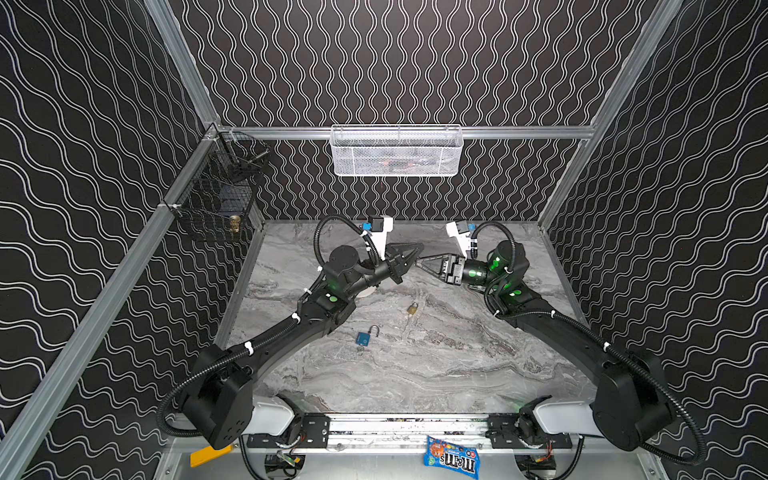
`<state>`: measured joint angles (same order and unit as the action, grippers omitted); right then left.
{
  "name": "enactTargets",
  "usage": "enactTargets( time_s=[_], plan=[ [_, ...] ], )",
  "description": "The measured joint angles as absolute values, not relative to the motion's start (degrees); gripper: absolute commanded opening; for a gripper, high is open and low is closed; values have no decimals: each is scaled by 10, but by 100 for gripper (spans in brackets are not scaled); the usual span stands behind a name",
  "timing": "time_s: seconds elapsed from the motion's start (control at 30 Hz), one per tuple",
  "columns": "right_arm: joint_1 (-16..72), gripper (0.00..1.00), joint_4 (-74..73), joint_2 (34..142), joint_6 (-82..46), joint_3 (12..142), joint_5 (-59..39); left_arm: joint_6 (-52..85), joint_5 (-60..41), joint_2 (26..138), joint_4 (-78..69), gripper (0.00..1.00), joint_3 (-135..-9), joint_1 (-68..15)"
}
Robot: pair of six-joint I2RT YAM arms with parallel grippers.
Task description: Unlock with the key
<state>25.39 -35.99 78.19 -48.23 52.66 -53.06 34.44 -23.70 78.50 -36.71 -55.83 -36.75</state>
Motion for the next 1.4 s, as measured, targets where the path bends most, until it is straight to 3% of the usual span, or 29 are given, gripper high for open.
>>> enactTargets(
  time_s=[0.73, 0.77, 0.87, 0.9, 0.97, 1.17, 1.4],
  plan=[
    [253, 0, -412, 797, -505, 513, -530, 357, -234, 791, -378, 0, -559, -368],
    [253, 0, -412, 797, -505, 513, -529, 357, -234, 791, -378, 4, -559, -368],
    [254, 0, -403, 795, -501, 513, -527, 356, -234, 791, -375, 44, -561, -368],
    [254, 0, -395, 792, -497, 513, -527, 356, -234, 790, -372, 53, -562, -368],
    [247, 0, -371, 782, -484, 513, -524, 356, -234, 783, -366, 61, -565, -368],
    [217, 0, -280, 745, -450, 498, -513, 353, -204, 759, -302, 69, -586, -368],
    [197, 0, -114, 698, -376, 479, -483, 329, -128, 783, -85, 72, -653, -368]
  ],
)
